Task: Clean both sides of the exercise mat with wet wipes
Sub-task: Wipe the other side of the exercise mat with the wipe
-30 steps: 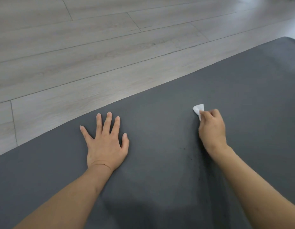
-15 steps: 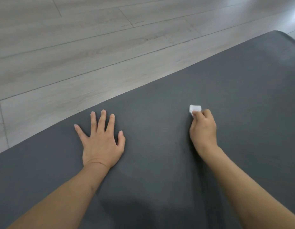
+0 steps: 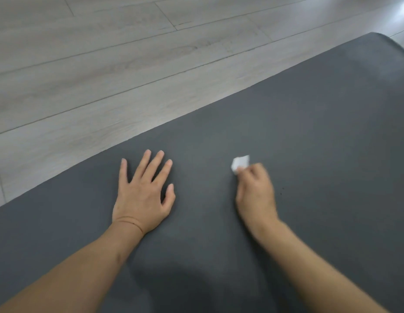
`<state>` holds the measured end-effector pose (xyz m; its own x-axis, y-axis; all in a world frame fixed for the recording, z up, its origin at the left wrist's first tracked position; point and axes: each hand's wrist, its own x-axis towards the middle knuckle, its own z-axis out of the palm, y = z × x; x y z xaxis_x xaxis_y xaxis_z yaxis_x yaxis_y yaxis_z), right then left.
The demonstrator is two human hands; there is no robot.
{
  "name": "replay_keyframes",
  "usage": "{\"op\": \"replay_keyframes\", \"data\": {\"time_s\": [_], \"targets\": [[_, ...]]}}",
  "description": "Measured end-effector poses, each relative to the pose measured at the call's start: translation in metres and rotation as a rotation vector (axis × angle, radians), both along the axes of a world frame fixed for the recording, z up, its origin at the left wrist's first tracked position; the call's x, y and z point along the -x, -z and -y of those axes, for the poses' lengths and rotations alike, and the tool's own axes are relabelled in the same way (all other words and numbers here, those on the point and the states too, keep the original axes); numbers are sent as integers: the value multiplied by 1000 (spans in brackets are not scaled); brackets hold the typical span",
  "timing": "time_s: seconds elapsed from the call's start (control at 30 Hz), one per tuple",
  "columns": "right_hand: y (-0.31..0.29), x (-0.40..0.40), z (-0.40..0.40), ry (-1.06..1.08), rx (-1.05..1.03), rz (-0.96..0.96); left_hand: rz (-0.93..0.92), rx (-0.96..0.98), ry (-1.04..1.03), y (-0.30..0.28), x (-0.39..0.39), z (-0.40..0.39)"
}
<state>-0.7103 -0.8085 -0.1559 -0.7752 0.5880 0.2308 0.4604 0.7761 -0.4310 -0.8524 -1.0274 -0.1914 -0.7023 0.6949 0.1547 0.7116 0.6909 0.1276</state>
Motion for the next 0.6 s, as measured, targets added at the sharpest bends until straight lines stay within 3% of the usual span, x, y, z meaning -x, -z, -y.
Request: {"op": "replay_keyframes", "data": {"time_s": [0.1, 0.17, 0.23, 0.3, 0.37, 0.4, 0.43, 0.53, 0.6], "targets": [[2, -28, 69, -456, 2, 72, -18, -31, 114, 0, 0, 3], [0, -29, 37, -561, -96, 106, -15, -21, 107, 0, -1, 4], [3, -19, -21, -424, -175, 108, -14, -12, 103, -1, -1, 3], [2, -7, -72, -75, -129, 76, -12, -16, 96, -1, 1, 2], [3, -1, -73, 192, -54, 48, -13, -18, 86, 0, 1, 3], [5, 1, -53, 208, -54, 31, -15, -18, 83, 0, 1, 2], [7, 0, -21, 118, -27, 3, -15, -20, 85, 1, 1, 2], [8, -25, 81, -450, 33, 39, -18, -23, 93, 2, 1, 2], [5, -32, 76, -637, -32, 76, -16, -16, 90, 2, 0, 3]]}}
